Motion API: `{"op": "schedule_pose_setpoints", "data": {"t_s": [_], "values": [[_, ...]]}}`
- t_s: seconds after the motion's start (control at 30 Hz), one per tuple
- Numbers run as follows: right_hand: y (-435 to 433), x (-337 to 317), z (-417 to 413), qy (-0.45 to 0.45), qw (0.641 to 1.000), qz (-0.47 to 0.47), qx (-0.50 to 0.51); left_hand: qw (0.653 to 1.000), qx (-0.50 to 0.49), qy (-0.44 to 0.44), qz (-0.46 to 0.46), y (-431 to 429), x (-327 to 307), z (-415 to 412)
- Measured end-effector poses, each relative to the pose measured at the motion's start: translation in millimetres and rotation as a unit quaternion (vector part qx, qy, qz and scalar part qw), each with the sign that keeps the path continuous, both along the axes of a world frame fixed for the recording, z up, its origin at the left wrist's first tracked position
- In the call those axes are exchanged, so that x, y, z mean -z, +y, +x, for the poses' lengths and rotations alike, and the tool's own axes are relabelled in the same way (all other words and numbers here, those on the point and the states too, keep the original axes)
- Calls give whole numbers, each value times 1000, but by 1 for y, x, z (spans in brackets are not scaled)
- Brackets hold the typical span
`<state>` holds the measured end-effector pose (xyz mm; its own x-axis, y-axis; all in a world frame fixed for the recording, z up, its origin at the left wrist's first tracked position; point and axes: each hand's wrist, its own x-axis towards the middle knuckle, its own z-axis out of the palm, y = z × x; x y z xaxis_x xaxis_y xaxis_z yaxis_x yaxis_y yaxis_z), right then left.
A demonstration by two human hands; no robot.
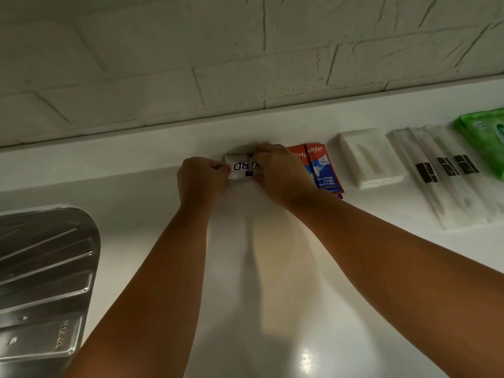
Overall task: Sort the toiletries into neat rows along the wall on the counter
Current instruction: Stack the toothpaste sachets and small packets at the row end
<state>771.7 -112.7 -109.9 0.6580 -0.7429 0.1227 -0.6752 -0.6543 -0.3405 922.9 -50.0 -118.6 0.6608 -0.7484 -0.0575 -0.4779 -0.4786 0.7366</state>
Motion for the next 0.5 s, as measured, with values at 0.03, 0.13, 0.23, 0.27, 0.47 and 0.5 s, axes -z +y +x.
{"op": "schedule_pose_setpoints", "data": {"t_s": [0.03, 0.13, 0.23, 0.27, 0.47, 0.5], "values": [[-1, 0, 0, 3, 1000, 0, 1, 1000, -2, -13, 1, 0, 0, -1], [-1, 1, 1, 9, 1000, 7, 2, 999, 1, -35, 6, 1, 0, -2], [0, -2, 1, 6, 1000, 9, 4, 998, 6, -61, 4, 2, -2, -2], [2, -3, 0, 2, 1000, 7, 4, 997, 7, -73, 4, 3, -4, -3], [28, -18, -22, -62, 998, 3, 18, 994, 20, -105, -17, 22, -14, -18], [35, -20, -29, -78, 997, 0, 19, 992, 29, -119, -24, 26, -16, -24]]}}
